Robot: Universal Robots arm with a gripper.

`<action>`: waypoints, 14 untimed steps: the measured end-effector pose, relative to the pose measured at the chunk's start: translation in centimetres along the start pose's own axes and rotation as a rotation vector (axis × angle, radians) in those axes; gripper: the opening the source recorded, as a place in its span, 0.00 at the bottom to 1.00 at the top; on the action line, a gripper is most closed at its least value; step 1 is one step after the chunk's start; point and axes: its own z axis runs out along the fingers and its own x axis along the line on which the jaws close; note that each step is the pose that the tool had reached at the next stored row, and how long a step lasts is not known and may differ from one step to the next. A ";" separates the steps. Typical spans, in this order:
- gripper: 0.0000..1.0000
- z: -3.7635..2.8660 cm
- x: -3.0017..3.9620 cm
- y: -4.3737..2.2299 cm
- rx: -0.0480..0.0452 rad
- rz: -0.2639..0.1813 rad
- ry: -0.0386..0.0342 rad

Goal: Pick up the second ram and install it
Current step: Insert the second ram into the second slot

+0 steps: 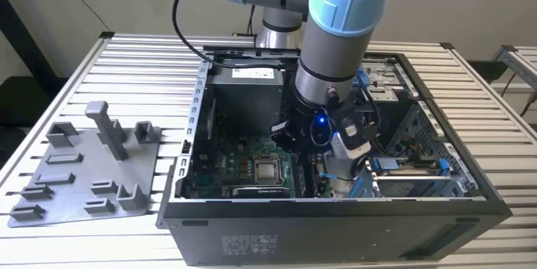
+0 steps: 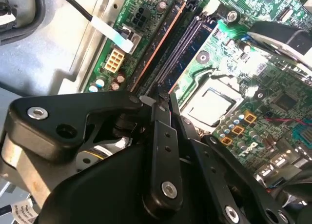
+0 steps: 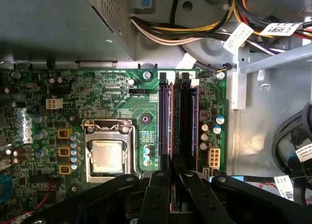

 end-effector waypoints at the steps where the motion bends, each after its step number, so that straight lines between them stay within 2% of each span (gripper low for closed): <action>1: 0.14 0.00 0.00 0.00 0.0001 0.000 0.0000; 14: 0.14 0.17 -0.06 -0.01 0.0003 -0.015 0.0026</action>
